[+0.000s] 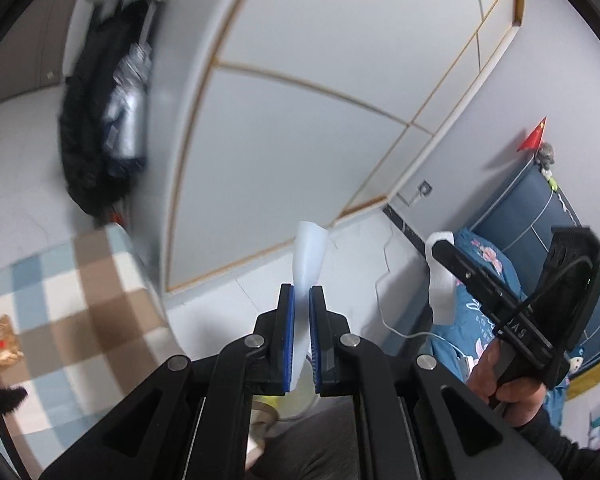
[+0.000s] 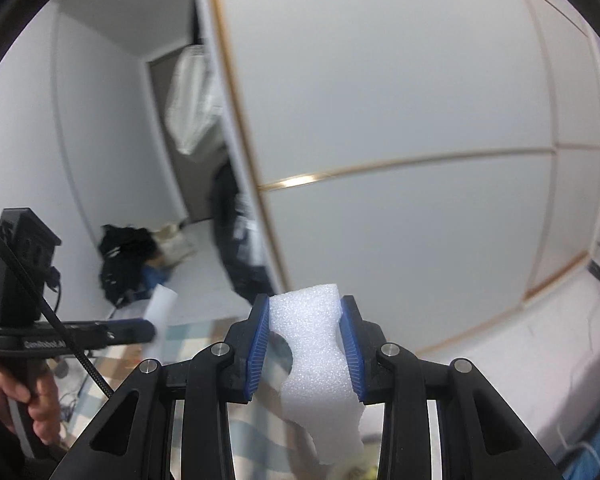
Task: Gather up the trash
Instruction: 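Carry the foam sheet and foam strip over the white bin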
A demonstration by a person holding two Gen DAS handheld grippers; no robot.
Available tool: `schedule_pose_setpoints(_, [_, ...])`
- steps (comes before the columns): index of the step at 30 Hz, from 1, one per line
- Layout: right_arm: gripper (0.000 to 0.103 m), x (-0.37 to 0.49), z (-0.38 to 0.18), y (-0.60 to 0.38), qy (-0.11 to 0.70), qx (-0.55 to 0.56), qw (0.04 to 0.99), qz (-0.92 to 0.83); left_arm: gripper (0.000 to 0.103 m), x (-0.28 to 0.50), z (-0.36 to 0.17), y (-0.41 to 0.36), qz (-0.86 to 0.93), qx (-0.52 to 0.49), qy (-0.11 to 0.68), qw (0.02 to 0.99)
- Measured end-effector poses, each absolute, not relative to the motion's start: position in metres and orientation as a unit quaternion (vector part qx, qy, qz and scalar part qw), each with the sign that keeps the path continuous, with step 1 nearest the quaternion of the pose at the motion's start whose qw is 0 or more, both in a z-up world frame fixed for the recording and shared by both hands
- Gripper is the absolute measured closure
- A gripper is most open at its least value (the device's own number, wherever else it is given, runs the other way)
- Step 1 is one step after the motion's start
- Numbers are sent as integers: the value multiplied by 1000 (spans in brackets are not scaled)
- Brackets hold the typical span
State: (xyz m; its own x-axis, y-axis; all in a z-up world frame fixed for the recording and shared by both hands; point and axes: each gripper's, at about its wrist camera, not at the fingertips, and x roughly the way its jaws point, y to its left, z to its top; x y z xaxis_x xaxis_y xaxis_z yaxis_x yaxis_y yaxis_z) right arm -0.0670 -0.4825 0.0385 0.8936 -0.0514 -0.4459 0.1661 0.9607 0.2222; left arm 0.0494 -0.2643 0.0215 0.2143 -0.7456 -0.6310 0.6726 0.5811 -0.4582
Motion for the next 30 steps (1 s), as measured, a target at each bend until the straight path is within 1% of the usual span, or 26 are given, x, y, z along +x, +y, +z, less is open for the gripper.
schedule_pose_setpoints(9, [70,-87,-51,-564,292,214,924,-120,100,47,-28,-335,-491,4,466,736])
schedule_pose_setpoints(10, [70,-97,-60,-574,297,225,920,-122,100,46,-36,-342,-492,13,472,732])
schedule_pose_setpoints(15, [70,-90,-109,-597,332,270,896,-118,100,47,-85,-368,-487,36,514,706])
schedule_pose_setpoints(21, [70,-78,-167,-603,378,312,866,-101,100,48,-133,-391,-473,66,562,675])
schedule_pose_setpoints(25, [70,-70,-204,-608,407,339,843,-90,100,49,-151,-402,-462,81,590,657])
schedule_pose_setpoints(30, [70,-59,-244,-605,444,361,816,-76,100,56,-161,-403,-453,84,611,644])
